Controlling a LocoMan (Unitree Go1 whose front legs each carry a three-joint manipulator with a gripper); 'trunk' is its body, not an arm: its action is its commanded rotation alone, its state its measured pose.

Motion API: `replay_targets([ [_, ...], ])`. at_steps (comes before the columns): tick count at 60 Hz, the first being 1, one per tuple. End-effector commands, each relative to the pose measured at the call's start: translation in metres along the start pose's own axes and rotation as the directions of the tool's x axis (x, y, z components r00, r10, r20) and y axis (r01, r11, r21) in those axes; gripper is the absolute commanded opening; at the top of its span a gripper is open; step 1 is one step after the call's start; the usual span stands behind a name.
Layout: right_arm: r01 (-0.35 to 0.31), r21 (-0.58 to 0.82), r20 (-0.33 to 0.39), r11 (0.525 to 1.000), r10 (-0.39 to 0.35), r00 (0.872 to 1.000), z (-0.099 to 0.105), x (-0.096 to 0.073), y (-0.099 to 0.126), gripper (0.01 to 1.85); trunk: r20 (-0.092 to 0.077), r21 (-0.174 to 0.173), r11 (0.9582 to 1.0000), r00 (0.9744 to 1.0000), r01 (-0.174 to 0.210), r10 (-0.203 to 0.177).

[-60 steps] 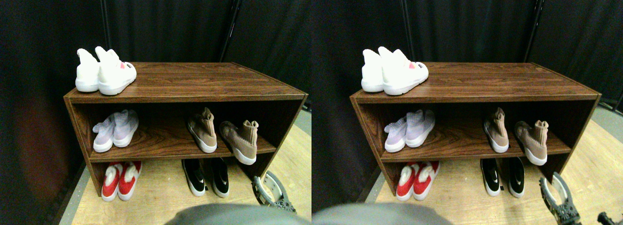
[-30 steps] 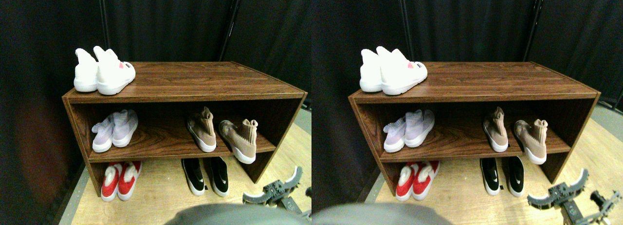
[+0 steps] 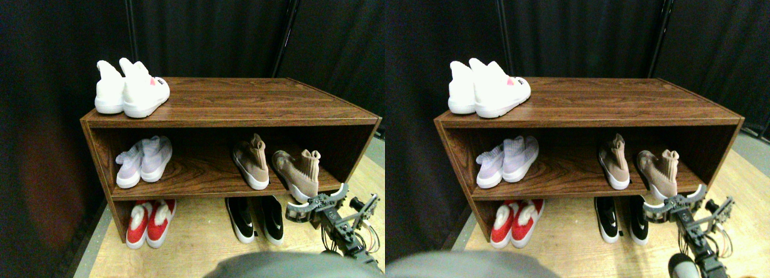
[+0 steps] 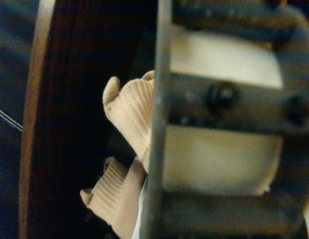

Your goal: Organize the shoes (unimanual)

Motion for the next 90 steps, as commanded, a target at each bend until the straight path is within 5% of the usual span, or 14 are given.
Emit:
replay_targets([
  [1, 0.016, 0.047, 0.03, 0.999, -0.018, 0.999, 0.0, 0.007, -0.003, 1.54, -0.004, -0.016, 0.9998, 0.9999, -0.011, 0.011],
  [20, 0.059, 0.063, 0.051, 0.996, -0.062, 0.997, -0.002, 0.028, -0.016, 1.5, -0.004, -0.016, 0.9997, 0.9999, -0.016, 0.016],
  [41, 0.055, 0.05, 0.058, 0.997, -0.058, 0.997, -0.001, 0.03, -0.019, 1.54, -0.003, -0.017, 0.9996, 0.9998, -0.02, 0.02],
  [60, -0.009, 0.028, 0.018, 1.0, 0.009, 1.0, 0.004, 0.008, -0.009, 1.55, 0.001, -0.013, 0.9998, 0.9999, -0.017, 0.017],
  [76, -0.061, -0.024, 0.033, 0.998, 0.062, 0.998, 0.024, -0.028, -0.003, 1.46, 0.002, -0.013, 0.9999, 0.9999, -0.011, 0.011],
  [84, -0.08, -0.052, 0.041, 0.995, 0.082, 0.996, 0.043, -0.037, 0.0, 1.15, 0.0, -0.011, 0.9999, 1.0, -0.001, 0.001],
  [85, -0.076, -0.049, 0.066, 0.996, 0.08, 0.995, 0.048, -0.039, 0.003, 0.98, 0.0, -0.011, 0.9999, 1.0, -0.001, 0.001],
  [90, -0.089, -0.074, 0.109, 0.993, 0.097, 0.989, 0.057, -0.041, 0.005, 0.67, 0.0, -0.011, 0.9999, 1.0, -0.002, 0.001],
])
